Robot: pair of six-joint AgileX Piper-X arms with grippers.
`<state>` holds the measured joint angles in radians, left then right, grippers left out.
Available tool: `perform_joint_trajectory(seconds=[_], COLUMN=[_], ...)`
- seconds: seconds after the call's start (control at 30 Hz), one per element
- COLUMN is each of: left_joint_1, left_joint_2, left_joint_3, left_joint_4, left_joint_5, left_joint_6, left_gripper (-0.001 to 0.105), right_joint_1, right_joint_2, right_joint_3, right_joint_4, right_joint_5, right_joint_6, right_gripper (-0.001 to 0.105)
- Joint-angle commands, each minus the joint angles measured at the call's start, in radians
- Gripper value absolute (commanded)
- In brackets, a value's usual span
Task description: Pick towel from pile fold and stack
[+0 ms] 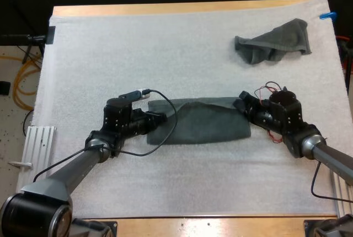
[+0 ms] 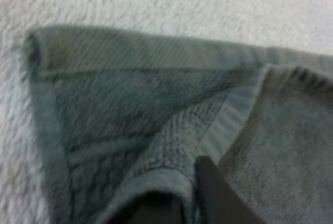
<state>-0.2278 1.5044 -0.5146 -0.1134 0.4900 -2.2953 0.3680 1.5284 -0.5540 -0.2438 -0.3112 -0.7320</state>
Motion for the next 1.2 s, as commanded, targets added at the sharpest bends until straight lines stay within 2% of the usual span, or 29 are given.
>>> perform_joint_trajectory(seconds=[0.0, 0.3, 0.37, 0.47, 0.53, 0.6, 0.63, 0.73, 0.8, 0.87, 1.03, 1.17], left_joint_1=[-0.002, -0.002, -0.002, -0.002, -0.002, 0.000, 0.004, 0.031, 0.059, 0.082, 0.159, 0.198], left_joint_2=[-0.005, -0.005, -0.005, -0.005, -0.005, -0.005, -0.005, -0.006, -0.021, -0.053, -0.234, -0.380], left_joint_3=[-0.003, -0.005, -0.005, -0.006, -0.011, -0.021, -0.029, -0.057, -0.070, -0.073, -0.072, -0.072], left_joint_4=[-0.042, -0.074, -0.074, -0.074, -0.074, -0.074, -0.074, -0.074, -0.073, -0.066, 0.028, 0.165], left_joint_5=[0.010, 0.038, 0.038, 0.055, 0.077, 0.099, 0.114, 0.179, 0.220, 0.224, 0.216, 0.213], left_joint_6=[0.003, 0.008, 0.008, 0.006, 0.006, 0.006, 0.006, 0.017, 0.037, 0.059, 0.151, 0.217], left_gripper=[0.000, 0.000, 0.000, 0.007, 0.017, 0.029, 0.035, 0.043, 0.044, 0.044, 0.044, 0.047], right_joint_1=[-0.006, -0.006, -0.006, -0.006, -0.006, -0.006, -0.006, -0.006, -0.006, -0.006, -0.006, -0.006], right_joint_2=[-0.003, -0.003, -0.003, -0.003, -0.003, -0.003, -0.003, -0.007, -0.024, -0.046, -0.129, -0.186], right_joint_3=[-0.007, -0.007, -0.007, -0.007, -0.007, -0.008, -0.012, -0.040, -0.066, -0.093, -0.195, -0.256], right_joint_4=[-0.008, -0.006, -0.006, -0.007, -0.013, -0.030, -0.040, -0.035, 0.011, 0.080, 0.394, 0.588], right_joint_5=[0.017, 0.029, 0.028, 0.007, -0.008, -0.025, -0.041, -0.076, -0.064, -0.046, 0.061, 0.091], right_joint_6=[-0.004, -0.004, -0.004, -0.004, -0.009, -0.053, -0.088, -0.177, -0.226, -0.295, -0.559, -0.676], right_gripper=[0.000, 0.000, 0.006, 0.029, 0.058, 0.077, 0.080, 0.079, 0.078, 0.078, 0.078, 0.078])
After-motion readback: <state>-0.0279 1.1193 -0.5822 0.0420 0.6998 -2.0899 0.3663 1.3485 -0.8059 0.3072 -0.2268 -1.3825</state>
